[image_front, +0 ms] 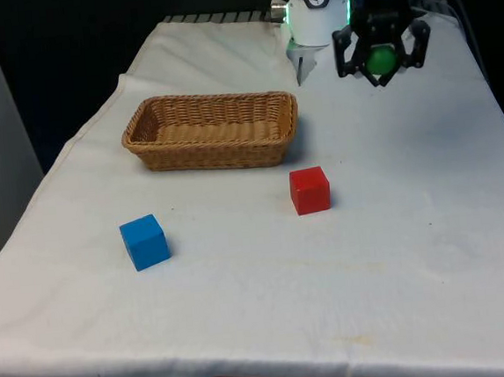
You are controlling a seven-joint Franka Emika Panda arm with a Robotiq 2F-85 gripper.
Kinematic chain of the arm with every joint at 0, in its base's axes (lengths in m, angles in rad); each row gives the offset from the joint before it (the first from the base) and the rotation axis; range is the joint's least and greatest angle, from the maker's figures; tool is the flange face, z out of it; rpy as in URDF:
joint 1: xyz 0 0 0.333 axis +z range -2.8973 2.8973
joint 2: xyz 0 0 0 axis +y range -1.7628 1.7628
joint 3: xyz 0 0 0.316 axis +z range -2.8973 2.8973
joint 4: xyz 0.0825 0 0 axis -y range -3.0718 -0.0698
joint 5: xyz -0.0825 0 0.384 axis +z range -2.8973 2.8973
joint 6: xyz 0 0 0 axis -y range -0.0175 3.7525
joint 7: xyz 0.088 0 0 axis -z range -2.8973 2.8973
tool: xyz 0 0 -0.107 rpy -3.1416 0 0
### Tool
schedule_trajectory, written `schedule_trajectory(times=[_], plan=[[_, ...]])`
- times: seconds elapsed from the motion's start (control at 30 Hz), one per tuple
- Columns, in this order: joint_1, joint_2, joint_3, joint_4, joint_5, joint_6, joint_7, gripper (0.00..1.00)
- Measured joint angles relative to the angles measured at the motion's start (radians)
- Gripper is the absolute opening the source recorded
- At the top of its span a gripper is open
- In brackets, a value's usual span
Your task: Place all non-red objects into the basket.
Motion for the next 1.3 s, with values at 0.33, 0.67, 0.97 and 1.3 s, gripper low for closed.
schedule_trajectory(times=[0.33, 0.67, 0.97, 1.3], plan=[[0.000, -0.016, -0.056, -0.042, 0.000, 0.005, -0.053, 0.00], [-0.001, -0.022, -0.116, -0.079, 0.000, 0.018, -0.108, 0.00], [-0.001, -0.023, -0.173, -0.106, 0.000, 0.026, -0.162, 0.00], [-0.001, -0.023, -0.225, -0.136, 0.000, 0.041, -0.210, 0.00]])
